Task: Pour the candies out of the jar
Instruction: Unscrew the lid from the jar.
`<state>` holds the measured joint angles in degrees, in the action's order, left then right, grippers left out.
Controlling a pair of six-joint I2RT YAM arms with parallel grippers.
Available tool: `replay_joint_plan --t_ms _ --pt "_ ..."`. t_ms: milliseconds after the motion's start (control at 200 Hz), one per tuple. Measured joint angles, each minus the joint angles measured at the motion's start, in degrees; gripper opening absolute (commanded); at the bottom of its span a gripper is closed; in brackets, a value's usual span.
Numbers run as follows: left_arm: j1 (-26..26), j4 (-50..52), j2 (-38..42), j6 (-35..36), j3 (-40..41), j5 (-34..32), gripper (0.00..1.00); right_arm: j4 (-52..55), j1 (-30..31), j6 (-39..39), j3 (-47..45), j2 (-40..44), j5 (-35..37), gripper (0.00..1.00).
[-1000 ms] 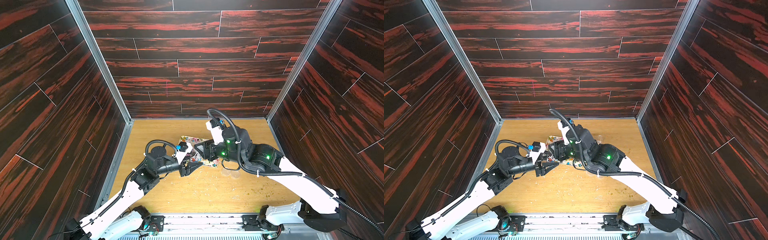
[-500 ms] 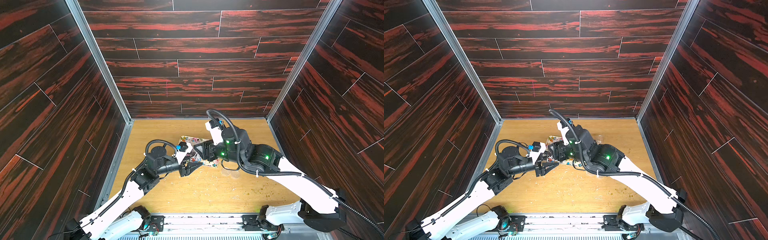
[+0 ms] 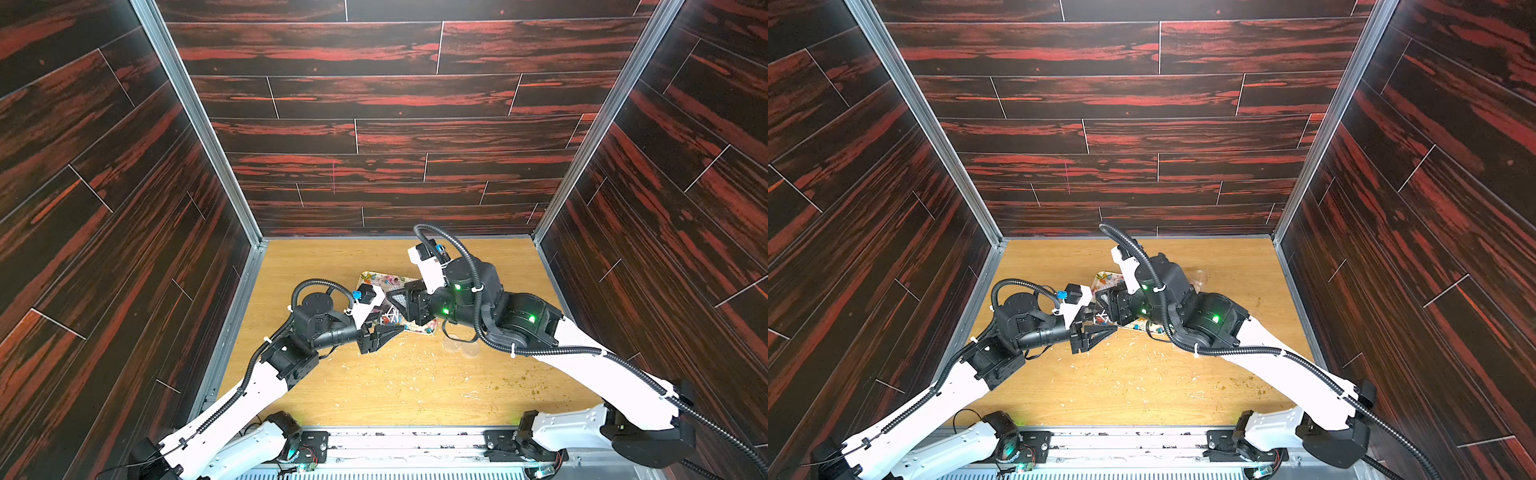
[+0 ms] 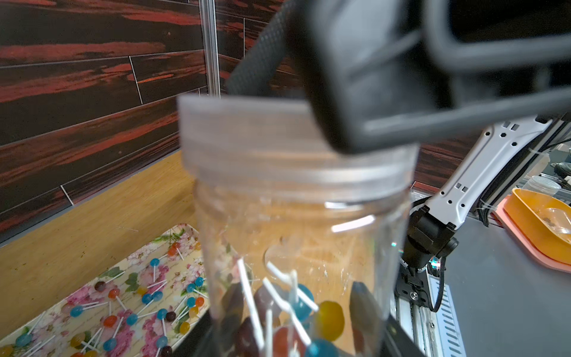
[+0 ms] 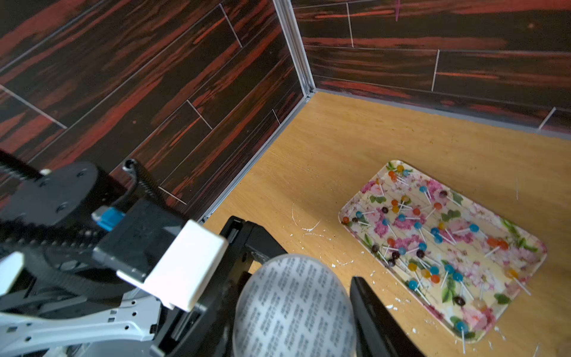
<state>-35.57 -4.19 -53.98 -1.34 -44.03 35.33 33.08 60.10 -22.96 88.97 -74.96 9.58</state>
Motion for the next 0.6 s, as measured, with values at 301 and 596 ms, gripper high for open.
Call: replay_joint_plan --t_ms 301,596 --pt "0.0 -1.0 0.4 0.1 0.0 -0.3 0.42 -2.1 -5.7 10.2 -0.5 0.3 -14.1 0.46" --pt "-0.2 -1.9 0.7 0.5 0.0 0.6 0.42 -3.8 -10.9 19.3 -2.3 1.5 -28.6 0.48"
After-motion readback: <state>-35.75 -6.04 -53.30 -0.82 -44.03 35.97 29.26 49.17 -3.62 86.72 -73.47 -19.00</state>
